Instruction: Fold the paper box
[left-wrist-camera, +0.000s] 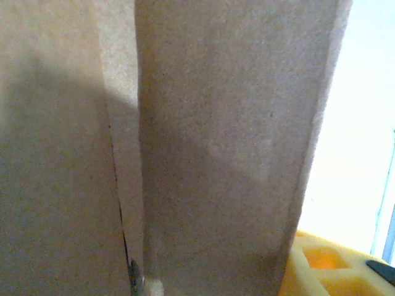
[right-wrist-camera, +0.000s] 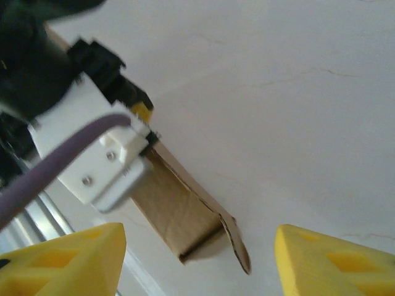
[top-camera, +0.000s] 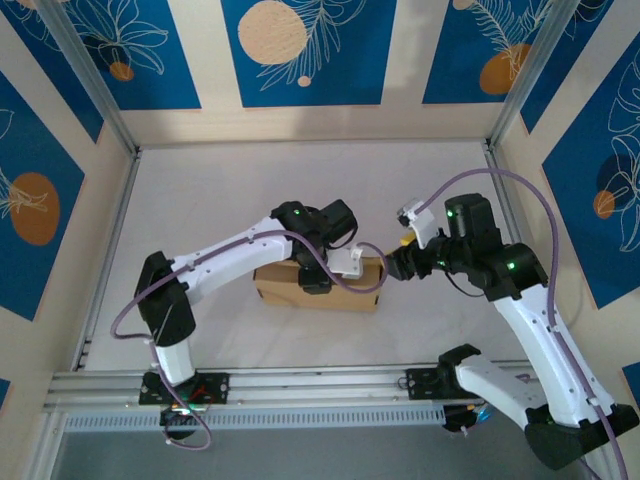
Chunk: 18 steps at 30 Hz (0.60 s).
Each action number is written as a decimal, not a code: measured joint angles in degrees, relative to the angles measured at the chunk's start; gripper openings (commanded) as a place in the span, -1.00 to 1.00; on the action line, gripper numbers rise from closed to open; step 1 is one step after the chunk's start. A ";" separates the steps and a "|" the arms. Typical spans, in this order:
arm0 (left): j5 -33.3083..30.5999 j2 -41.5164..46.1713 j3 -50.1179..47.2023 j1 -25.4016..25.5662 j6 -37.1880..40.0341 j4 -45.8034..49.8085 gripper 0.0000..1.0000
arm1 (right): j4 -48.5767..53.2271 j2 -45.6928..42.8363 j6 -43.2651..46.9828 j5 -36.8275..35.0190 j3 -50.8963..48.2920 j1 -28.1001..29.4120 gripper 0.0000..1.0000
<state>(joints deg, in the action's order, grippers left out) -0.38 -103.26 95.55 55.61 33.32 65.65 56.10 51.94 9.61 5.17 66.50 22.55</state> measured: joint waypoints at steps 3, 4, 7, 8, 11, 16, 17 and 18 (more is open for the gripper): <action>-0.02 -0.04 0.04 0.00 0.00 0.02 -0.04 | 1.16 0.55 4.94 -3.10 -0.76 1.01 0.33; -0.04 -0.04 0.04 0.00 0.00 0.00 -0.03 | 1.55 0.68 6.38 -3.28 -1.36 1.03 0.34; -0.04 -0.04 0.04 0.00 0.02 0.00 -0.03 | 1.77 0.63 9.42 -2.95 -4.02 1.03 0.29; -0.04 -0.04 0.04 0.00 0.02 0.00 -0.03 | 1.70 0.61 10.14 -2.75 -5.16 1.03 0.26; -0.04 -0.04 0.04 0.00 0.04 -0.02 -0.03 | 1.42 0.61 11.45 -2.60 -7.72 0.94 0.22; -0.04 -0.04 -0.04 0.00 0.04 -0.17 -0.03 | 0.55 0.87 12.61 -2.03 -8.46 0.68 0.05; -0.04 -0.04 -0.04 0.00 0.04 -0.20 -0.03 | 0.39 1.25 12.63 -1.84 -8.41 0.68 -0.02; -0.07 -0.04 -0.04 0.00 0.04 -0.20 -0.03 | 0.24 1.68 12.70 -1.64 -8.41 0.61 -0.08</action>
<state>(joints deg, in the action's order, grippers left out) -0.45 -103.31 95.50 55.61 33.36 65.45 56.34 53.63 22.31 3.53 58.08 23.16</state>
